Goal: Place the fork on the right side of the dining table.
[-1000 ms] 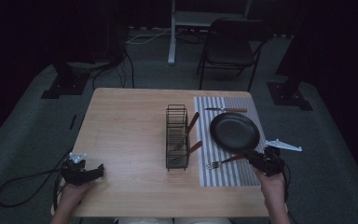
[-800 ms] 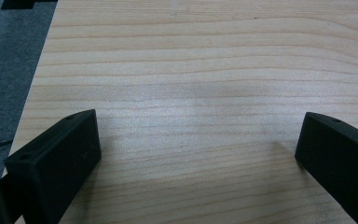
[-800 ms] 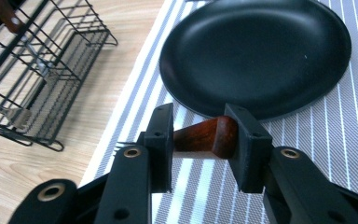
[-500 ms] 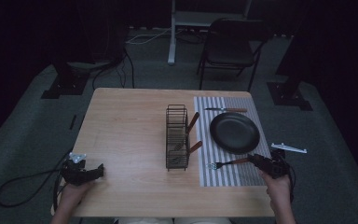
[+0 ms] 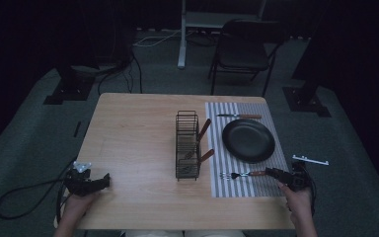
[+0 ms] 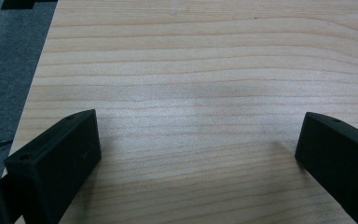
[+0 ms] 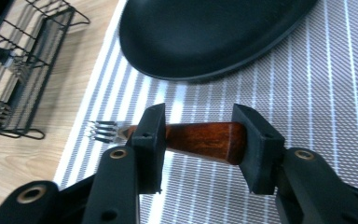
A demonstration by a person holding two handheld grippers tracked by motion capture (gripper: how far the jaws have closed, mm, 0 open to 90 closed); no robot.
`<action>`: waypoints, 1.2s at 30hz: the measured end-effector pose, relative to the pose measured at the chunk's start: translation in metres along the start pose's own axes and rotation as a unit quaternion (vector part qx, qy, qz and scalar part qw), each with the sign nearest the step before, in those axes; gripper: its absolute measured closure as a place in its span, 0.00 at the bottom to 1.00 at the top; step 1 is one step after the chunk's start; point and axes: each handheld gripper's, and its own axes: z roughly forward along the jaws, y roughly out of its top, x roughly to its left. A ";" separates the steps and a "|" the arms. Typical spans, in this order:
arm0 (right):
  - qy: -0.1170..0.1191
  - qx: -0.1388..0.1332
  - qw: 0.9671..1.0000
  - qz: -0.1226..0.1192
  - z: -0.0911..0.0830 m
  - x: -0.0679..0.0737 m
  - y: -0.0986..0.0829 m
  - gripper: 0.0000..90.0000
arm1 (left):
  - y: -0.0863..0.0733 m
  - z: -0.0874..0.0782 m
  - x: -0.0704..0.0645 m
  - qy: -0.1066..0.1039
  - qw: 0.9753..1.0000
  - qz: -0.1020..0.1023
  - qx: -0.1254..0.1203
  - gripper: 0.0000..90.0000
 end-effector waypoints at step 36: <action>-0.119 0.036 0.989 -0.082 0.025 -0.007 0.007 0.35 | 0.000 0.000 0.000 0.000 1.000 0.001 0.001 0.00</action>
